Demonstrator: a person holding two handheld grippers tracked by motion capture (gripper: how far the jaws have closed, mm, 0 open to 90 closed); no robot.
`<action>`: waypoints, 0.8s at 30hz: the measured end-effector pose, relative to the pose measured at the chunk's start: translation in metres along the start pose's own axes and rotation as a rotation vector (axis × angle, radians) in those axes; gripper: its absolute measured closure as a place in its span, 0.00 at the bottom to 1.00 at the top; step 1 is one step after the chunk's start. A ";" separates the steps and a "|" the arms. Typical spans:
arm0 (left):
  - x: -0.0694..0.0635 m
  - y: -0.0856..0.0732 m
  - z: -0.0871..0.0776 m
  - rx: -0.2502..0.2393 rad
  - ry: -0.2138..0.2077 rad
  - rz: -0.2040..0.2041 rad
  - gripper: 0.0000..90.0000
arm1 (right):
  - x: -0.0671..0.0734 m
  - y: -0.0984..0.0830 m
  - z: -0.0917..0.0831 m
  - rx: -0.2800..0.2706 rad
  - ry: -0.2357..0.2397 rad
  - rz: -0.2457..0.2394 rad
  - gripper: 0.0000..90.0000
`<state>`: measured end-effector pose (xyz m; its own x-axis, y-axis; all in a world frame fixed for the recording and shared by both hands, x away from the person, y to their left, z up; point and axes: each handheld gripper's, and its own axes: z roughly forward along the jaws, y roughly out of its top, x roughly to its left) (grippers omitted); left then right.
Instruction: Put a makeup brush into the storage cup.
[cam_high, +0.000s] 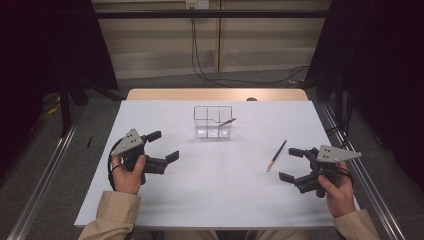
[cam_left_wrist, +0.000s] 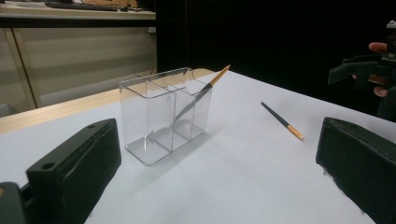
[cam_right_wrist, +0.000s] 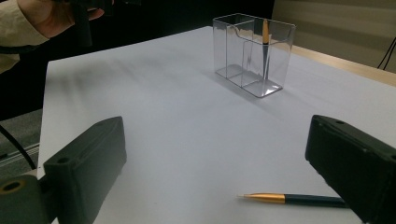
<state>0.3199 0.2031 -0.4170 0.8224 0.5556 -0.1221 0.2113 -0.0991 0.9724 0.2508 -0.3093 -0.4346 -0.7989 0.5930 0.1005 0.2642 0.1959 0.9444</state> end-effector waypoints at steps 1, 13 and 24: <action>0.000 0.000 -0.001 -0.001 0.003 0.000 0.00 | 0.000 0.000 0.000 0.000 0.000 0.001 0.05; -0.001 -0.005 -0.014 0.002 0.013 0.001 0.00 | -0.001 -0.001 0.001 0.001 -0.001 0.005 0.05; 0.001 -0.007 -0.027 0.001 0.022 0.001 0.00 | -0.001 -0.001 0.001 0.000 0.001 0.005 0.05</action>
<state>0.3049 0.2265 -0.4187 0.8105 0.5739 -0.1170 0.2113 -0.1002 0.9723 0.2523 -0.3091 -0.4356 -0.7981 0.5932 0.1056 0.2684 0.1931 0.9438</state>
